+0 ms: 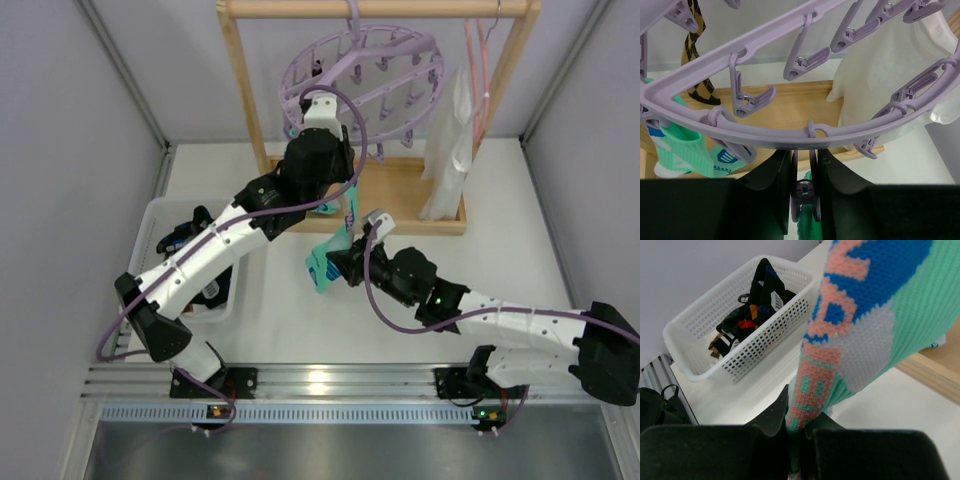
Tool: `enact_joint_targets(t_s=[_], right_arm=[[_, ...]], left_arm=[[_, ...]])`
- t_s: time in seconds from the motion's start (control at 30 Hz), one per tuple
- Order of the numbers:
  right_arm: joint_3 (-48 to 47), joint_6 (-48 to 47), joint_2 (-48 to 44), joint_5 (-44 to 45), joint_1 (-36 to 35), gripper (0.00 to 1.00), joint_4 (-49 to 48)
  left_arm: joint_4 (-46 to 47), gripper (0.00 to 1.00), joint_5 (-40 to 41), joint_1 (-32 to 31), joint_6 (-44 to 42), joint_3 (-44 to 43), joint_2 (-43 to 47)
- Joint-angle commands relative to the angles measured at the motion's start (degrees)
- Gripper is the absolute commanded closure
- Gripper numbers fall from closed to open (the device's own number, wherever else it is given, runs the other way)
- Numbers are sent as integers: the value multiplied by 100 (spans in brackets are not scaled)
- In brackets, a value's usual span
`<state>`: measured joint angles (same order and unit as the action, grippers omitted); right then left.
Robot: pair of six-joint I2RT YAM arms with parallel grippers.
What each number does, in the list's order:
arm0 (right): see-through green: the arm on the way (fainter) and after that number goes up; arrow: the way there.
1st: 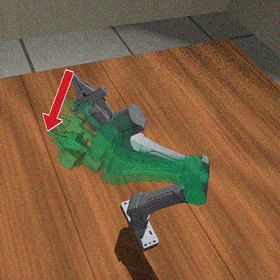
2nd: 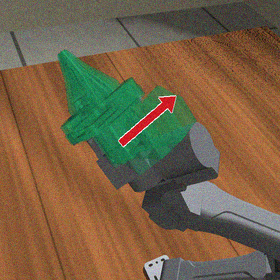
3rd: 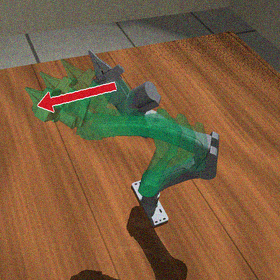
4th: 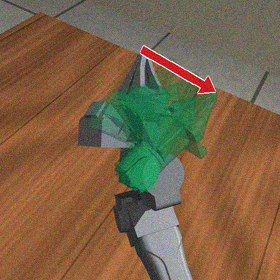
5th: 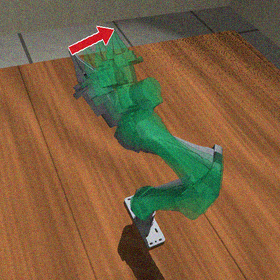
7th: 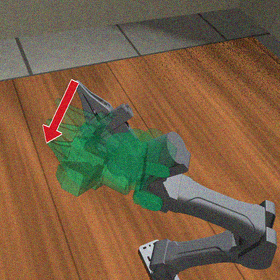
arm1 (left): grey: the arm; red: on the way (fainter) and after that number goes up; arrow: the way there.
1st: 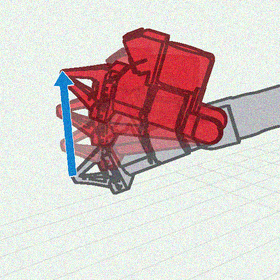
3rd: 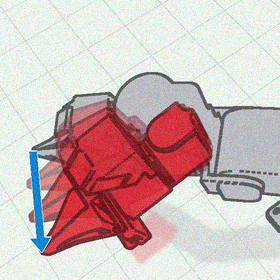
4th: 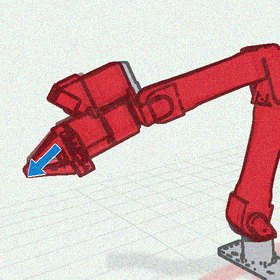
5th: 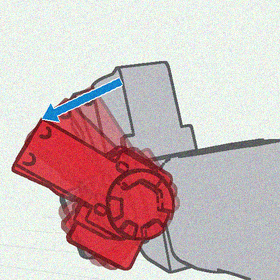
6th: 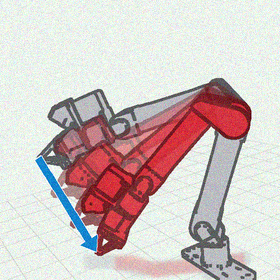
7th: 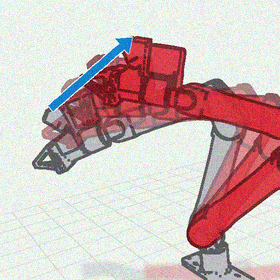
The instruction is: Remove the socks clipped to the hanger
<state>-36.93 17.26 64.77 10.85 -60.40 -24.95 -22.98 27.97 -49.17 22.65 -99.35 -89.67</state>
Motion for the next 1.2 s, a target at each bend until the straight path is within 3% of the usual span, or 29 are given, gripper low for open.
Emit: enact_joint_targets(t_s=[0.0,0.23,0.3,0.33,0.4,0.57,0.67,0.83,1.03,1.17], right_arm=[[63,59,-61,31,-130,100,-142],[843,234,-456,101,-130,100,-230],[1011,270,-640,171,-130,100,-134],[1038,270,-694,250,-130,100,-72],[1021,234,-799,312,-130,100,190],[758,112,-809,348,-121,100,658],[415,-46,-651,102,-121,100,816],[-586,-196,-80,-670,-121,100,834],[-2264,-205,1167,-1681,-191,100,728],[-3713,-467,2265,-1946,-437,100,965]], left_arm=[[321,83,95,-14,-103,-313,-86],[303,84,104,-14,-165,-401,-121],[303,72,-45,-14,-156,-305,-86],[312,51,-89,-14,-113,-252,1],[294,30,-90,-14,-112,-25,124],[181,4,586,-14,-139,837,1020],[-249,2,1384,-14,1,1339,1678],[-1901,2,2825,-5,396,1550,2610],[-2483,1,3268,-5,188,1568,4007],[-2492,2,3759,-5,-226,1410,4326]])
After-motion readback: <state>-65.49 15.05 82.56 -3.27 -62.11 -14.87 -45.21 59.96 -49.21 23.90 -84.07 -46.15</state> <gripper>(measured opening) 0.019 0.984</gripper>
